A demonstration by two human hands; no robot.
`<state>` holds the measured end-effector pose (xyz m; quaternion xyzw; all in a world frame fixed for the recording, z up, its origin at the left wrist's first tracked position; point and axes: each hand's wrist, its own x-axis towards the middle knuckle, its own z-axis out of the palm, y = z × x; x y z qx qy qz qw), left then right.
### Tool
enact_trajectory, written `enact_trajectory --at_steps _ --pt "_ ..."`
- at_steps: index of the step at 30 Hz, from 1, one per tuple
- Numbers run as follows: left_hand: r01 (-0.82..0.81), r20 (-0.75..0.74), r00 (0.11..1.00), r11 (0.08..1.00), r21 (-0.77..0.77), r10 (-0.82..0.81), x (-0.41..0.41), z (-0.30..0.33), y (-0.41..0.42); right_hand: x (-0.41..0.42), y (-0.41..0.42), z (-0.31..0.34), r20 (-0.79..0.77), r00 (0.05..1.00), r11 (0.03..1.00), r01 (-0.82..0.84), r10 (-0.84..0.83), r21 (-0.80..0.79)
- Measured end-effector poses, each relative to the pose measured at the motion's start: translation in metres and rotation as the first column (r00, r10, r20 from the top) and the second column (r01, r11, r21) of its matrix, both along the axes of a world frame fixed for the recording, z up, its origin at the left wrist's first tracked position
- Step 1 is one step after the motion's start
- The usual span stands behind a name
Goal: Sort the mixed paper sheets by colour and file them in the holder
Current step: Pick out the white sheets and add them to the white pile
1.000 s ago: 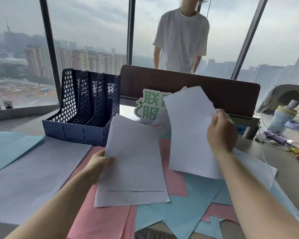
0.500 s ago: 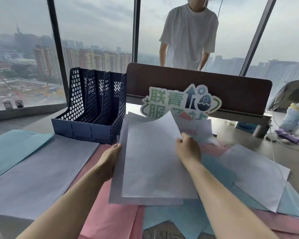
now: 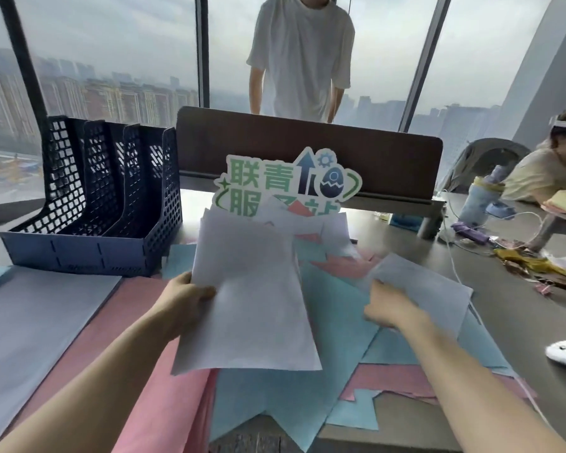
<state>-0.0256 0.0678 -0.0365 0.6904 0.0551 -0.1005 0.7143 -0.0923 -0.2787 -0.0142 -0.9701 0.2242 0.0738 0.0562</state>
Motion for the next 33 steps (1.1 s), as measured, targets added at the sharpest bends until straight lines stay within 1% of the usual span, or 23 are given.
enact_trajectory --at_steps 3,4,5,7,9,11,12,14,15,16,17,18,20,22,24,25,27,29,30,31,32,33 --pt "0.050 -0.016 0.999 0.996 -0.069 -0.052 -0.002 -0.003 -0.032 -0.018 -0.028 0.002 -0.263 0.964 0.999 0.022 -0.032 -0.041" --pt "0.068 -0.019 0.997 0.995 -0.078 -0.069 -0.003 -0.005 -0.042 -0.021 -0.034 -0.001 -0.305 0.952 0.999 0.019 -0.029 -0.036" --pt "0.078 -0.025 0.996 0.993 -0.085 -0.081 -0.005 -0.008 -0.050 -0.023 -0.038 -0.004 -0.313 0.950 0.999 0.013 -0.024 -0.036" --pt "0.100 -0.035 0.994 0.992 -0.078 -0.103 -0.010 -0.011 -0.061 -0.025 -0.040 -0.011 -0.267 0.964 0.998 -0.014 -0.005 -0.069" --pt "0.104 -0.048 0.993 0.994 -0.045 -0.106 -0.013 -0.013 -0.066 -0.026 -0.039 -0.015 -0.214 0.977 0.989 -0.022 -0.009 -0.144" --pt "0.097 -0.057 0.994 0.995 -0.015 -0.098 -0.013 -0.017 -0.066 -0.026 -0.041 -0.019 -0.148 0.987 0.977 0.032 -0.064 -0.211" --pt "0.091 -0.059 0.994 0.996 -0.007 -0.091 -0.013 -0.018 -0.066 -0.025 -0.044 -0.019 -0.090 0.989 0.970 0.091 -0.114 -0.226" --pt "0.091 -0.063 0.994 0.996 0.016 -0.089 -0.012 -0.019 -0.066 -0.026 -0.053 -0.012 0.055 0.973 0.955 0.229 -0.222 -0.186" --pt "0.092 -0.066 0.994 0.995 0.036 -0.090 -0.011 -0.020 -0.065 -0.026 -0.056 -0.007 0.137 0.958 0.951 0.272 -0.252 -0.149" --pt "0.095 -0.072 0.993 0.994 0.052 -0.091 -0.011 -0.019 -0.065 -0.025 -0.056 0.000 0.211 0.946 0.955 0.275 -0.247 -0.114" --pt "0.098 -0.079 0.992 0.994 0.053 -0.093 -0.010 -0.019 -0.064 -0.024 -0.051 0.006 0.274 0.941 0.967 0.235 -0.201 -0.098" --pt "0.104 -0.086 0.991 0.994 0.044 -0.100 -0.009 -0.019 -0.063 -0.022 -0.042 0.010 0.317 0.940 0.983 0.159 -0.124 -0.089" --pt "0.106 -0.113 0.988 0.994 -0.006 -0.106 -0.008 -0.017 -0.062 -0.018 -0.013 0.017 0.333 0.941 0.997 -0.034 0.057 -0.075" --pt "0.074 -0.168 0.982 0.994 -0.076 -0.086 -0.007 -0.015 -0.062 -0.015 0.020 0.014 0.283 0.930 0.973 -0.223 0.233 -0.068" --pt "0.055 -0.247 0.964 0.980 -0.190 -0.102 -0.006 -0.014 -0.060 -0.013 0.050 0.005 0.186 0.904 0.923 -0.381 0.384 -0.053" --pt "0.072 -0.262 0.956 0.969 -0.234 -0.134 -0.003 -0.014 -0.059 -0.013 0.064 0.001 0.124 0.889 0.897 -0.439 0.442 -0.047" --pt "0.140 -0.266 0.940 0.953 -0.267 -0.213 -0.005 -0.009 -0.056 -0.014 0.087 -0.004 0.014 0.842 0.842 -0.539 0.540 -0.040" --pt "0.197 -0.249 0.936 0.957 -0.212 -0.248 -0.009 -0.007 -0.056 -0.016 0.100 -0.003 -0.050 0.785 0.786 -0.619 0.618 0.007" --pt "0.197 -0.213 0.952 0.972 -0.125 -0.220 -0.008 -0.008 -0.056 -0.017 0.102 0.000 -0.058 0.761 0.763 -0.642 0.646 0.074" --pt "0.181 -0.156 0.970 0.983 -0.032 -0.184 -0.008 -0.010 -0.056 -0.018 0.101 0.004 -0.057 0.759 0.754 -0.631 0.649 0.184" --pt "0.161 -0.102 0.982 0.986 0.035 -0.157 -0.008 -0.012 -0.056 -0.020 0.097 0.010 -0.024 0.782 0.740 -0.579 0.623 0.342" --pt "0.148 -0.061 0.988 0.987 0.066 -0.144 -0.009 -0.011 -0.057 -0.021 0.092 0.014 0.045 0.833 0.716 -0.501 0.552 0.486"
